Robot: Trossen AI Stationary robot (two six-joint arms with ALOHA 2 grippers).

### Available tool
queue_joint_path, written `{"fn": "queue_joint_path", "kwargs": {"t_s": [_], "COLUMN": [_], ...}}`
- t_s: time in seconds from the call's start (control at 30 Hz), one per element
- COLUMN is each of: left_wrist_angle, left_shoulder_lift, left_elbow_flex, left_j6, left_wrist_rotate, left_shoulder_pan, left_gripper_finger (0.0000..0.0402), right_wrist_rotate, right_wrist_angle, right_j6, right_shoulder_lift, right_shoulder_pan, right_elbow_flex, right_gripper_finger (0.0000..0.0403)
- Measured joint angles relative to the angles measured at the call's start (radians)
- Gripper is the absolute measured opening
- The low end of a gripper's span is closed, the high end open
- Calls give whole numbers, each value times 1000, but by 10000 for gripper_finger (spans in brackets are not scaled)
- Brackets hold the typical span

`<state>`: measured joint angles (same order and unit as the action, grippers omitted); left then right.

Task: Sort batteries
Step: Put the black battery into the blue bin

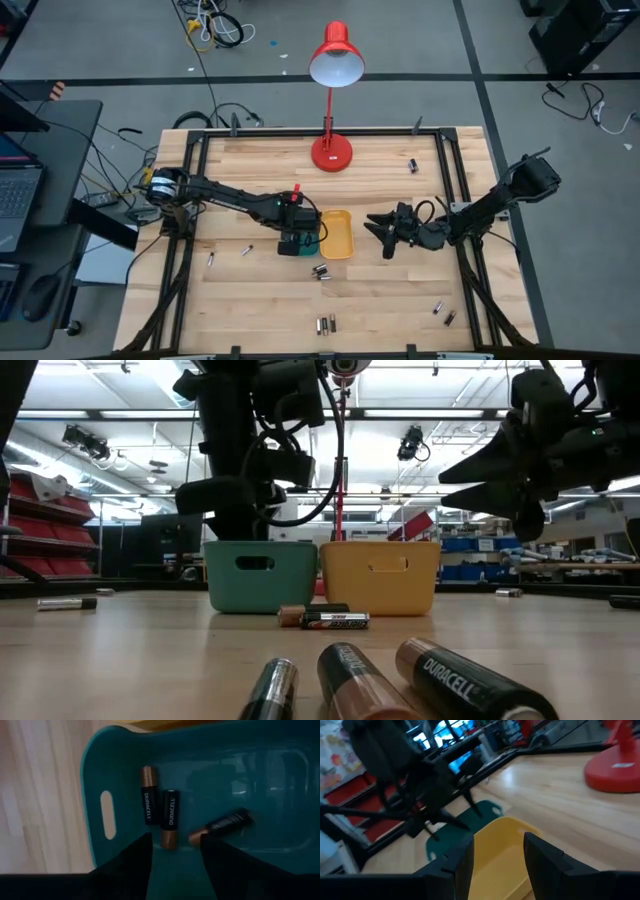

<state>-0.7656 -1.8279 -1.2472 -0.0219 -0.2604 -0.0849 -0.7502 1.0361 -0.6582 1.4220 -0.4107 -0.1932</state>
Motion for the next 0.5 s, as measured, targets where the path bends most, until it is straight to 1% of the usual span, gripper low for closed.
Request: {"fn": "queue_joint_path", "kwargs": {"t_s": [0.13, 0.27, 0.43, 0.5], "left_wrist_angle": [-25, -62, -90, -130], "left_shoulder_lift": [9, 12, 12, 12], "left_elbow_flex": [-17, -84, -176, -213], "left_j6": [1, 1, -12, -17], "left_wrist_rotate": [-1, -4, -8, -42], "left_shoulder_pan": [0, 0, 0, -1], "left_gripper_finger": [182, 182, 182, 182], "right_wrist_rotate": [54, 95, 133, 145], "right_wrist_angle": [-2, -32, -161, -232], "right_j6": [3, 5, -17, -36], "right_shoulder_lift": [-1, -2, -3, -3], "right_shoulder_pan": [0, 3, 26, 39], "right_elbow_flex": [0, 0, 0, 0], "right_gripper_finger": [157, 157, 157, 157]}}
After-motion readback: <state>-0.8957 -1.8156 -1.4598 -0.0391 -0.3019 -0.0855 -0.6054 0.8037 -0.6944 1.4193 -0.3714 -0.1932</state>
